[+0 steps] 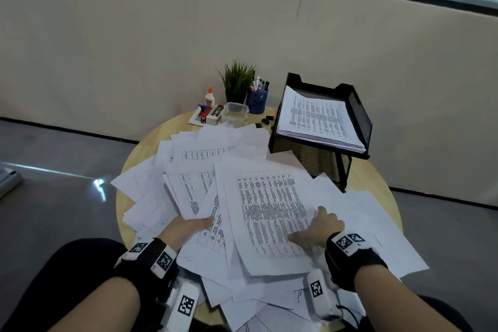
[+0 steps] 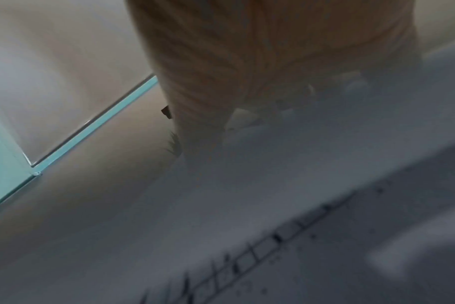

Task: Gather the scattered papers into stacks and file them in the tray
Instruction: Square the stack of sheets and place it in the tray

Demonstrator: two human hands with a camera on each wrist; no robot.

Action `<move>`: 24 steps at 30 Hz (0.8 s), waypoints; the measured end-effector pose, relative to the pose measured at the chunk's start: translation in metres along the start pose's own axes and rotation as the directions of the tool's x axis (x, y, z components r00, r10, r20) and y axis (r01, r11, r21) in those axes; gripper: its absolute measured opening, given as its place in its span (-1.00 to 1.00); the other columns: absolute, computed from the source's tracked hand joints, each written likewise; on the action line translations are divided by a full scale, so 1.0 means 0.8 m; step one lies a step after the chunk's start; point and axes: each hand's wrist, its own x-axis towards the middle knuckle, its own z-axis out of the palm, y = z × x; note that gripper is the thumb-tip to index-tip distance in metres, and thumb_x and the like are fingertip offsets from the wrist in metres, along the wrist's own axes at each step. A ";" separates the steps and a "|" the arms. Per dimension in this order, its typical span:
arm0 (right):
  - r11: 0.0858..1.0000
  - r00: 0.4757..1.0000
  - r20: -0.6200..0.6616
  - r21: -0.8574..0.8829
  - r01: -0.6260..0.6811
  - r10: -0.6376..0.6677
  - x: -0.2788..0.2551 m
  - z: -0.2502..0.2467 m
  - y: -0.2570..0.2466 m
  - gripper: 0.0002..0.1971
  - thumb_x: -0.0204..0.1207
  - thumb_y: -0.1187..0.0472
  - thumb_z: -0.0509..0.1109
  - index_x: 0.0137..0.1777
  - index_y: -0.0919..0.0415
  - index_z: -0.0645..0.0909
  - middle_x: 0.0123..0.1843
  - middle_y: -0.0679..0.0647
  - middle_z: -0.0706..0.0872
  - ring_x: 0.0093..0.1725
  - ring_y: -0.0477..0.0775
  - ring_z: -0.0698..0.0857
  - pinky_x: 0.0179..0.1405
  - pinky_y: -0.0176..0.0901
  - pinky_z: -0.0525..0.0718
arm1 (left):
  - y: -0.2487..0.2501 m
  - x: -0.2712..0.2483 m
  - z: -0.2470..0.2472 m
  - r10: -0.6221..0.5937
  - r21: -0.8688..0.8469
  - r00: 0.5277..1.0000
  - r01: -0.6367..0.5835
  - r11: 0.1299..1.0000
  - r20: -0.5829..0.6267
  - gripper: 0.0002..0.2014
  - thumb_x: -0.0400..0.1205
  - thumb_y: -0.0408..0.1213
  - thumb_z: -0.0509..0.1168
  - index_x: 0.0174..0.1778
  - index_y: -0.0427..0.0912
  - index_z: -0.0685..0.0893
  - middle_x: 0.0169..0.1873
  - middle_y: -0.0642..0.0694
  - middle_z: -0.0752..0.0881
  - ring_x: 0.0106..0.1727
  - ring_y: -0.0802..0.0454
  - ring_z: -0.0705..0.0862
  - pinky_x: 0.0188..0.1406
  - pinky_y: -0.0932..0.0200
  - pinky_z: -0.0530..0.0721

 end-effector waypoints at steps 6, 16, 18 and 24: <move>0.985 0.984 0.139 -0.114 0.130 -0.114 -0.020 0.002 0.001 -0.17 -0.04 -0.38 0.53 0.13 0.16 0.45 0.17 0.17 0.58 0.19 0.21 0.60 0.10 -0.04 0.62 | 0.002 -0.009 0.017 0.023 -0.066 0.997 -0.018 0.998 0.075 -0.25 0.14 0.10 0.65 0.14 -0.30 0.73 0.05 -0.16 0.79 0.11 -0.08 0.74 0.20 0.04 0.64; 0.963 0.982 0.065 0.215 0.162 -0.180 -0.032 0.006 0.018 -0.81 0.54 0.09 0.33 -0.12 0.17 0.41 -0.19 0.04 0.54 -0.20 0.03 0.52 -0.24 -0.19 0.51 | -0.003 -0.006 0.017 0.044 -0.089 0.999 -0.044 0.995 -0.005 -0.58 0.42 -0.62 0.45 0.22 -0.45 0.62 0.11 -0.29 0.72 0.16 -0.23 0.68 0.36 -0.21 0.53; 0.960 0.983 0.075 0.241 0.143 -0.165 -0.034 0.001 0.019 -0.90 0.56 0.23 0.31 -0.03 0.17 0.42 -0.10 0.06 0.56 -0.10 0.06 0.52 -0.21 -0.23 0.48 | -0.001 0.003 0.003 0.002 -0.085 0.998 -0.008 0.996 -0.067 -0.48 0.35 -0.58 0.49 0.26 -0.51 0.59 0.14 -0.33 0.70 0.19 -0.28 0.66 0.35 -0.22 0.53; 0.952 0.976 0.137 0.280 0.126 -0.169 -0.042 0.006 0.014 -0.62 0.48 0.22 0.38 0.29 0.14 0.44 0.10 0.07 0.53 0.02 0.08 0.55 -0.13 -0.25 0.47 | -0.004 0.022 -0.022 -0.085 0.082 0.946 0.116 0.990 -0.312 -0.44 0.53 -0.48 0.40 0.36 -0.70 0.38 0.34 -0.50 0.51 0.36 -0.34 0.52 0.34 -0.03 0.46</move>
